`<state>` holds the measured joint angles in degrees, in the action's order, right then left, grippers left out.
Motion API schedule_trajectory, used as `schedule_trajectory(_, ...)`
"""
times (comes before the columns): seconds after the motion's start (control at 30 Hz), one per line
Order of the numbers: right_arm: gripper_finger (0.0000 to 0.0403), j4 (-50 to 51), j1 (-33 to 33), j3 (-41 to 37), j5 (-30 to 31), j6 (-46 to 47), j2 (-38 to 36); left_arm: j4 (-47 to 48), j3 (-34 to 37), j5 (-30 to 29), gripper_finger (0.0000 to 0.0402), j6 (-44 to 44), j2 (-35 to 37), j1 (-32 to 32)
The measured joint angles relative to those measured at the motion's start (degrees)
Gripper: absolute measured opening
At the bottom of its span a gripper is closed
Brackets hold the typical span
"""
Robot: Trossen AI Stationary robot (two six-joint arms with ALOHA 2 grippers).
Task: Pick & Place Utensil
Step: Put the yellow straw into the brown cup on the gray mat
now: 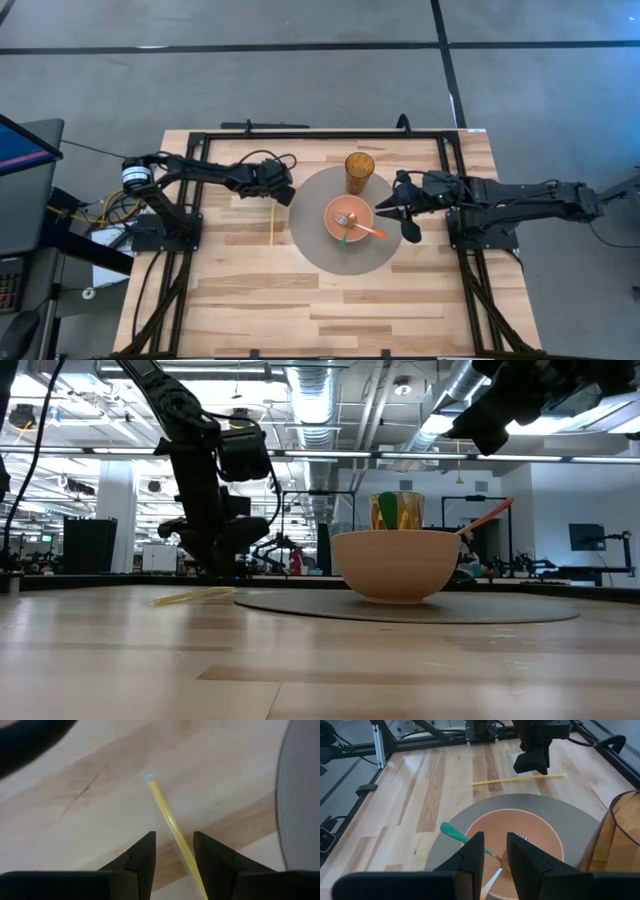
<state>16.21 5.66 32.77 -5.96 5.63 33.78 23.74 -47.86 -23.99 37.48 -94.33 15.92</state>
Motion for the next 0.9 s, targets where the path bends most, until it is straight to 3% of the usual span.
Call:
schedule_trajectory(0.73, 0.0077, 0.0, 0.0, 0.0, 0.0, 0.0, 0.0, -2.4, 0.1, -0.4, 0.0131, 0.8, -0.3, 0.6)
schedule_trajectory(0.9, 0.0077, 0.0, 0.0, 0.0, 0.0, 0.2, 0.0, -7.9, 4.6, -0.2, 0.0131, 2.1, -0.5, 0.6)
